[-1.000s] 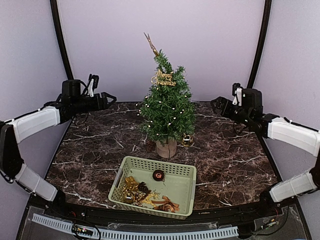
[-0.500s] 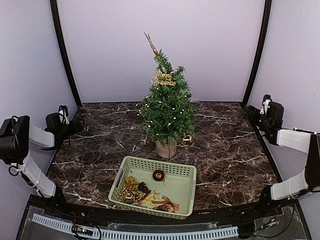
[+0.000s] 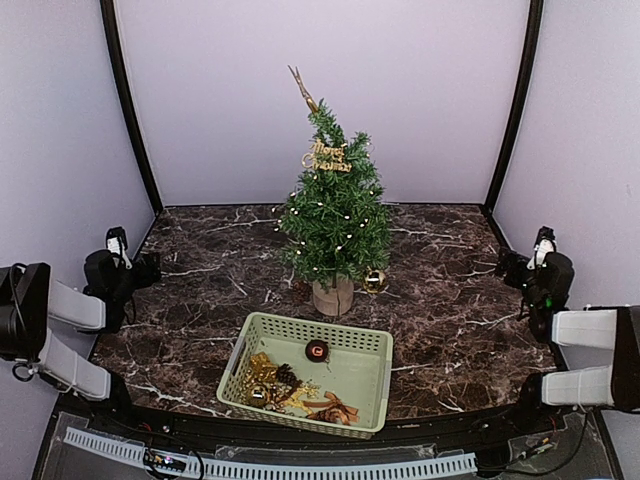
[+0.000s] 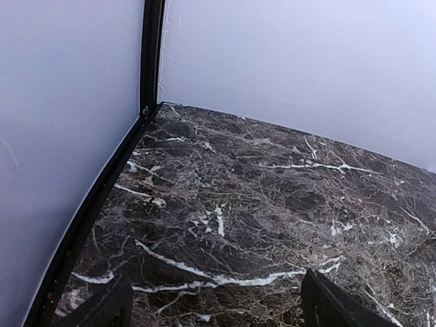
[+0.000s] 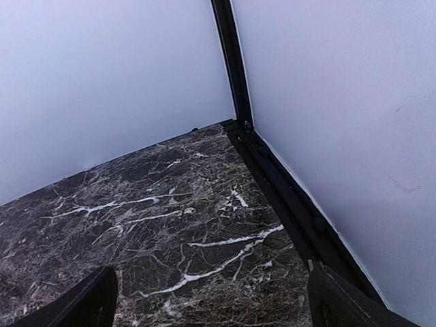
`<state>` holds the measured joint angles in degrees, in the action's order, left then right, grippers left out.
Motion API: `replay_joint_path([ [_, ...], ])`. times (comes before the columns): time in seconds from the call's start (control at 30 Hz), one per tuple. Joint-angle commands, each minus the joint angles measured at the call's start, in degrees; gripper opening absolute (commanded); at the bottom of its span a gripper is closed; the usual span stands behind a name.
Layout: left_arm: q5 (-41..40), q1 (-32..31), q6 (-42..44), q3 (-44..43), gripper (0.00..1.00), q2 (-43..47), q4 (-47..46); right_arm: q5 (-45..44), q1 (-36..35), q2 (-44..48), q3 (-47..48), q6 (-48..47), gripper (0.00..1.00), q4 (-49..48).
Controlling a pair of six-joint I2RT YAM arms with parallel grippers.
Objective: Decorate the small christmas tree
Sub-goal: Reset both arms
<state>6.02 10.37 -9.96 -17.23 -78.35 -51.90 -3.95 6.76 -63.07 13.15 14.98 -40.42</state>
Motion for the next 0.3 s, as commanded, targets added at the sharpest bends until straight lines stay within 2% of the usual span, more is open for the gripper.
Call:
replay_joint_path([
  [0.0, -0.22, -0.82, 2.73, -1.11, 0.88, -1.89, -4.06, -2.03, 0.27, -1.78, -0.19, -1.42, 0.99, -8.67],
  [0.27, -0.65, -0.93, 3.81, 0.4, 0.9, -1.98, -6.95, -3.76, 0.27, -3.43, -0.4, -2.6, 0.99, -9.83],
])
